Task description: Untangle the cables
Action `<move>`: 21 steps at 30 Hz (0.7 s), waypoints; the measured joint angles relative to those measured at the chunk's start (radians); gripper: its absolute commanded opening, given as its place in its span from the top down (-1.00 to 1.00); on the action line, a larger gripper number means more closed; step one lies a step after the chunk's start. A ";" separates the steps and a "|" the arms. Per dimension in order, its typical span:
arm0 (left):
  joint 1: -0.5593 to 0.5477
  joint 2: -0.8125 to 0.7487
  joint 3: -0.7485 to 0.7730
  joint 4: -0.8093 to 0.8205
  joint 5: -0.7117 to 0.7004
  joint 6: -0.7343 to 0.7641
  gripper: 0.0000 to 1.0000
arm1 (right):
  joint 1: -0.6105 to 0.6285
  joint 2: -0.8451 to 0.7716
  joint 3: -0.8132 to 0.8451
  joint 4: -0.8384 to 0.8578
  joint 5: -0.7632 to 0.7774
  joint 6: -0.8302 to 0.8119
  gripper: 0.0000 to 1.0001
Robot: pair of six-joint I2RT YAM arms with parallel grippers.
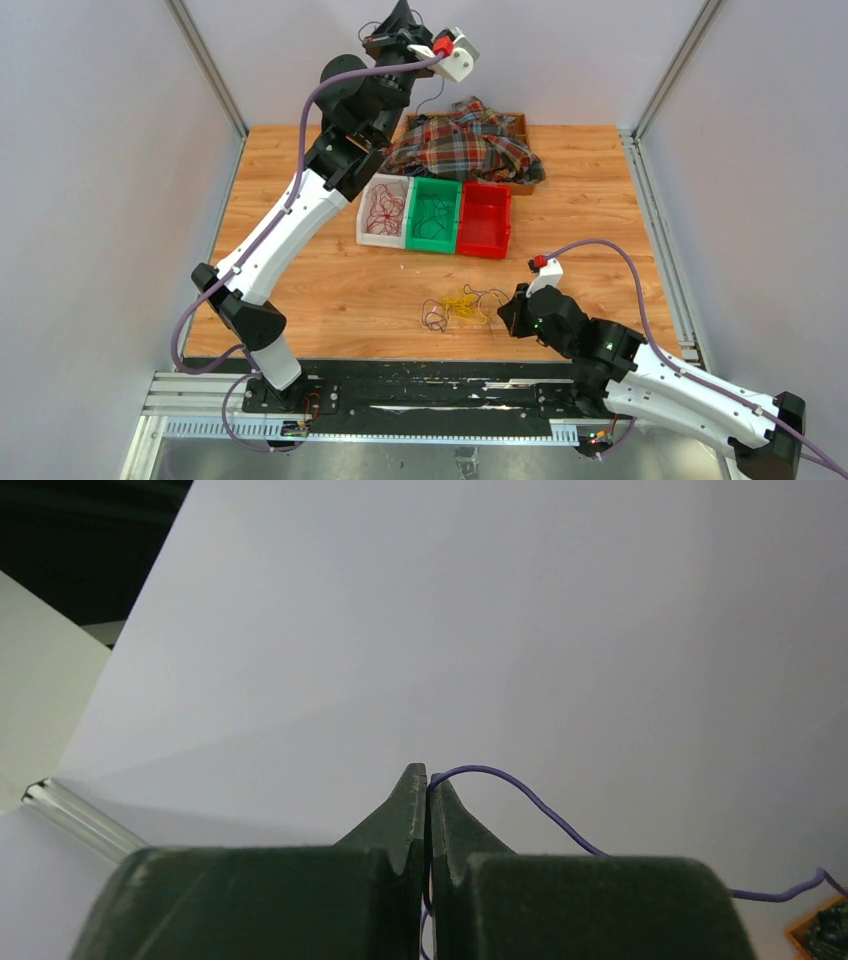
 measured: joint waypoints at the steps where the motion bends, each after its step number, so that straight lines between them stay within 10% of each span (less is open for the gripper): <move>1: 0.000 -0.005 -0.014 0.005 0.000 0.000 0.99 | 0.000 0.000 -0.001 0.000 0.000 0.000 0.99; 21: 0.006 0.010 -0.200 0.004 -0.003 -0.008 0.99 | 0.000 -0.011 -0.008 -0.003 0.000 0.010 0.99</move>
